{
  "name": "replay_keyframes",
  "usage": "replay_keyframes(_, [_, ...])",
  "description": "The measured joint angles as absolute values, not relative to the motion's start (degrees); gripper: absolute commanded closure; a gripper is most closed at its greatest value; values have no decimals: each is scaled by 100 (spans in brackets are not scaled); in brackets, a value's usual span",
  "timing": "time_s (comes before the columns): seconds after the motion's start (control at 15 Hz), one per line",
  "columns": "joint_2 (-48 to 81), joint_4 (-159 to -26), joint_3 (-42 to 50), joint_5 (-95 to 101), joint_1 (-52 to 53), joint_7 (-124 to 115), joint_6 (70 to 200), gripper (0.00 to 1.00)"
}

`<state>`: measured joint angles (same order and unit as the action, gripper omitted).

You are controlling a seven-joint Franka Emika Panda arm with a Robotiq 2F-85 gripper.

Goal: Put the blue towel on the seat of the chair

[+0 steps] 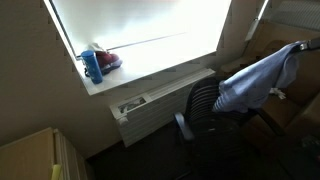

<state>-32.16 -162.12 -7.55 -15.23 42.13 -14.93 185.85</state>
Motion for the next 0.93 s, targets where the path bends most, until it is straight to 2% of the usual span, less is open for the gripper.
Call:
replay_keyframes(0.07, [-2890, -16221, -661, -1564, 4336, -1492, 18891, 94])
replay_keyframes(0.27, [-1924, -16165, -469, -1646, 4431, -1495, 19458, 94])
replay_keyframes(0.53, [-1756, -16105, -443, -1646, 4442, -1498, 19555, 94])
replay_keyframes(0.6, [-1775, -16104, -443, -1647, 4443, -1498, 19555, 69])
replay_keyframes(0.67, [-1779, -16104, -443, -1647, 4443, -1498, 19555, 68])
replay_keyframes(0.93, [-1713, -16026, -443, -1630, 4444, -1504, 19392, 42])
